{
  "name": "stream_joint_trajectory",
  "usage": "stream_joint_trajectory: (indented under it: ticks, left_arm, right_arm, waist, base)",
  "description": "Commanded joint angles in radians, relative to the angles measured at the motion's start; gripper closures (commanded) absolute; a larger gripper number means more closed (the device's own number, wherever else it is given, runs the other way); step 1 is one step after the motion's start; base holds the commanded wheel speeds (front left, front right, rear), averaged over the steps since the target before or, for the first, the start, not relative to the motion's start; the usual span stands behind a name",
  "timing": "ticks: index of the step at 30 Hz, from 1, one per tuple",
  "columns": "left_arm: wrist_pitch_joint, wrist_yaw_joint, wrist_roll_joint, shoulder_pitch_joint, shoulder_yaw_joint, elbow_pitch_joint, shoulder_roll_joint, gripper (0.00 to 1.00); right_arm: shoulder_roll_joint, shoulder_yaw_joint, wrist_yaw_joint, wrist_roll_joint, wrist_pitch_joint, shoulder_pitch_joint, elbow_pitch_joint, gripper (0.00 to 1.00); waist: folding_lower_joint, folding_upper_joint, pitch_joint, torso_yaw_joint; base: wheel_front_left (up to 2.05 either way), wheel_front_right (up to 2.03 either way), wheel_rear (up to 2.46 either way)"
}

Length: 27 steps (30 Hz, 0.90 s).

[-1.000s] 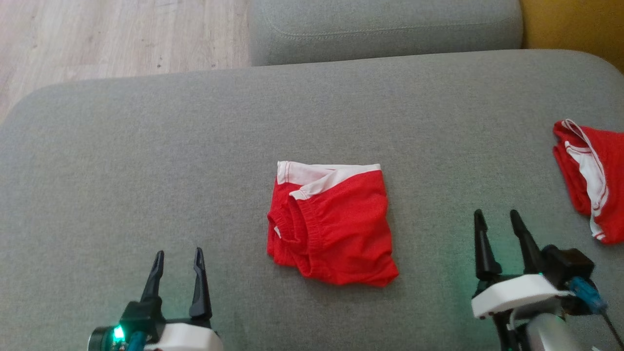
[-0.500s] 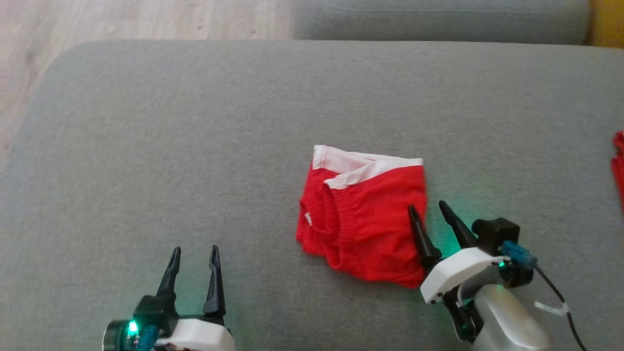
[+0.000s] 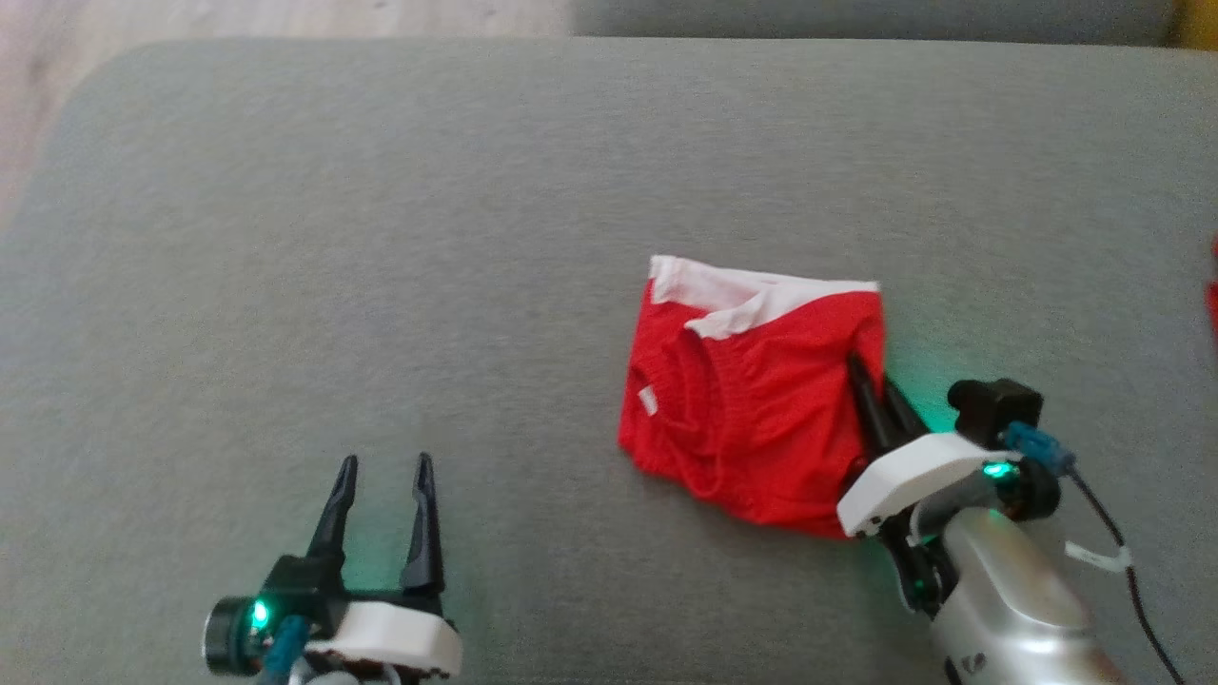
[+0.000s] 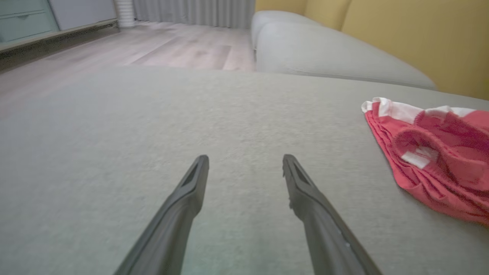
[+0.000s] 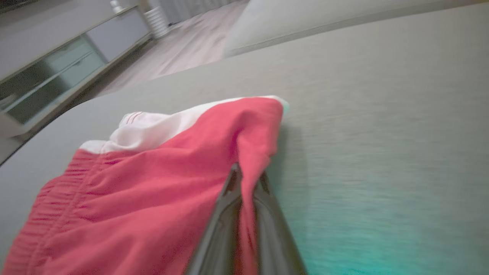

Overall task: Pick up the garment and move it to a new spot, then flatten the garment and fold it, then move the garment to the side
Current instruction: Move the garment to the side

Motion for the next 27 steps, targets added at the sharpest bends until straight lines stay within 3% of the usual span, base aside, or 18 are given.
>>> stream_joint_trajectory:
  ticks: [1,10,14,20,27]
  left_arm:
    - [-0.009,-0.012,0.002,-0.042,0.01,-0.041,0.002,0.0]
    - [-0.009,-0.059,0.0,-0.117,-0.109,-0.068,0.002,0.0]
    - [-0.009,-0.064,-0.003,-0.142,-0.142,-0.072,0.002,0.0]
    - [-0.009,-0.068,-0.001,-0.141,-0.153,-0.058,0.002,0.0]
    - [-0.009,-0.071,0.005,-0.127,-0.142,-0.039,0.002,0.0]
  right_arm:
    - [-0.004,-0.016,0.003,-0.01,-0.008,0.012,-0.058,1.0]
    - [-0.004,-0.027,0.003,-0.002,-0.008,0.056,-0.167,1.0]
    - [-0.004,-0.012,0.003,0.009,-0.008,0.069,-0.193,1.0]
    - [-0.004,0.011,0.003,0.031,-0.008,0.082,-0.22,1.0]
    - [-0.004,0.009,0.003,-0.008,-0.008,0.028,-0.23,1.0]
  waist:
    - [-0.0001,0.0,-0.009,-0.087]
    - [-0.0001,0.0,0.001,-0.391]
    - [-0.0001,0.0,0.011,-0.493]
    - [-0.0001,0.0,0.015,-0.561]
    - [-0.0001,0.0,0.028,-0.55]
  base:
    - [0.0,0.0,0.0]
    - [0.0,0.0,0.0]
    - [0.0,0.0,0.0]
    - [0.0,0.0,0.0]
    - [0.0,0.0,0.0]
